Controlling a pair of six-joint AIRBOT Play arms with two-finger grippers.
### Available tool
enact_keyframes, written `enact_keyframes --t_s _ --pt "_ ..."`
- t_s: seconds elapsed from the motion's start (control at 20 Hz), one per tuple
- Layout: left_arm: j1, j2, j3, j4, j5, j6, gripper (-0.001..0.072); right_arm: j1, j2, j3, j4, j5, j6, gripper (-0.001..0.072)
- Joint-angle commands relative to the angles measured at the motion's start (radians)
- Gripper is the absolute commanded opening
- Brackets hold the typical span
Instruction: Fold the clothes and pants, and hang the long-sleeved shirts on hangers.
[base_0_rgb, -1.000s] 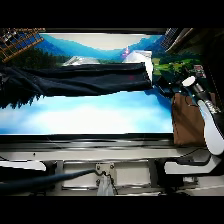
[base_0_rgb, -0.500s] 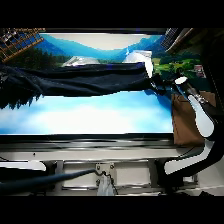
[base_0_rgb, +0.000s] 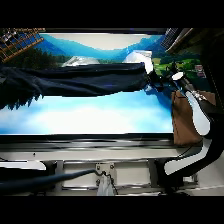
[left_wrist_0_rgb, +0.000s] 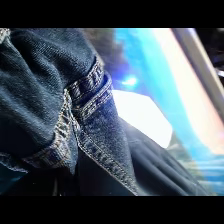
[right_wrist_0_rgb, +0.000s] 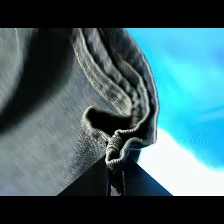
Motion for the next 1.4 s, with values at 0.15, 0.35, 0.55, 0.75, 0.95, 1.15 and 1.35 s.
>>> enact_keyframes --t_s 0.15,0.35,0.55,0.75,0.95,1.15,1.35 --pt "0.166 0.000 0.001 0.332 -0.219 0.002 0.0017 0.024 0.340 -0.286 -0.377 0.210 0.024 0.0025" --pt "0.196 0.006 -0.025 0.539 -0.362 0.013 0.0017 0.099 0.611 -0.537 -0.341 0.221 0.045 0.0026" --pt "0.204 0.014 -0.093 0.595 -0.353 0.054 0.0018 0.183 0.784 -0.729 -0.347 0.196 0.139 0.0026" --pt "0.211 0.018 -0.105 0.668 -0.370 0.042 0.0018 0.229 0.851 -0.784 -0.349 0.203 0.147 0.0027" --pt "0.240 0.066 -0.099 0.679 -0.393 0.017 0.0263 0.198 0.882 -0.756 -0.426 0.254 0.147 0.0640" --pt "0.249 0.139 0.009 0.763 -0.390 -0.142 0.0622 0.042 0.908 -0.635 -0.549 0.268 0.078 0.0536" --pt "0.241 0.203 0.152 0.658 -0.320 -0.204 0.0622 -0.246 0.789 -0.459 -0.403 0.264 -0.227 0.0395"
